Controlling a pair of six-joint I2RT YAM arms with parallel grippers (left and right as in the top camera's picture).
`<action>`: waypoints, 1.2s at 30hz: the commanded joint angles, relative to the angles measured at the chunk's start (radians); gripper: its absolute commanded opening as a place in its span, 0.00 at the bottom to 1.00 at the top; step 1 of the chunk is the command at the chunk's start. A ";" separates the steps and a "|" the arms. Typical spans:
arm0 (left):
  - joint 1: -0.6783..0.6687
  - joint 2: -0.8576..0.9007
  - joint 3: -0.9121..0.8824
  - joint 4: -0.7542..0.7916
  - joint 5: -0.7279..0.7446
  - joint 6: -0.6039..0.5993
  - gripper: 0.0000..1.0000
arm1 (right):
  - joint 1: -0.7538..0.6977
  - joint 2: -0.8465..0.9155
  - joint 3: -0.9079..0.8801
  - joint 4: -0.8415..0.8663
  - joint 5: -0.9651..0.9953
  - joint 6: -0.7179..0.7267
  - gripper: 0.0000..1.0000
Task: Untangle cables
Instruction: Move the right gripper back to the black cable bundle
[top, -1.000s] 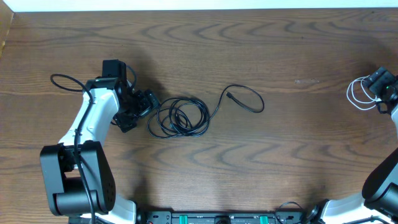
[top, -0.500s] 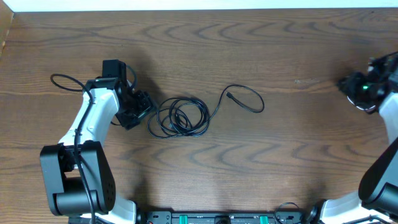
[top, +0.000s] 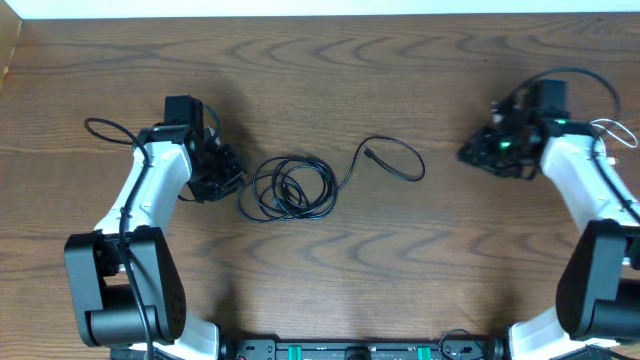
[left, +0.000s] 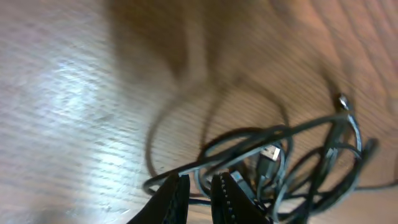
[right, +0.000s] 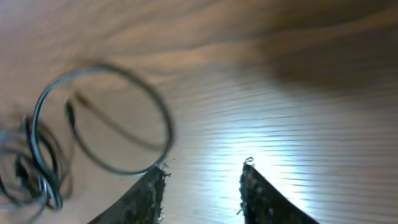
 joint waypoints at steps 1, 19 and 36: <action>0.002 0.010 -0.006 0.000 0.129 0.108 0.11 | 0.092 0.007 0.005 -0.004 -0.013 -0.003 0.41; -0.034 0.000 -0.006 0.010 0.345 0.329 0.50 | 0.436 0.133 0.004 0.188 -0.020 0.113 0.54; -0.174 0.001 -0.006 0.062 -0.020 0.098 0.56 | 0.524 0.252 0.004 0.416 -0.024 0.362 0.55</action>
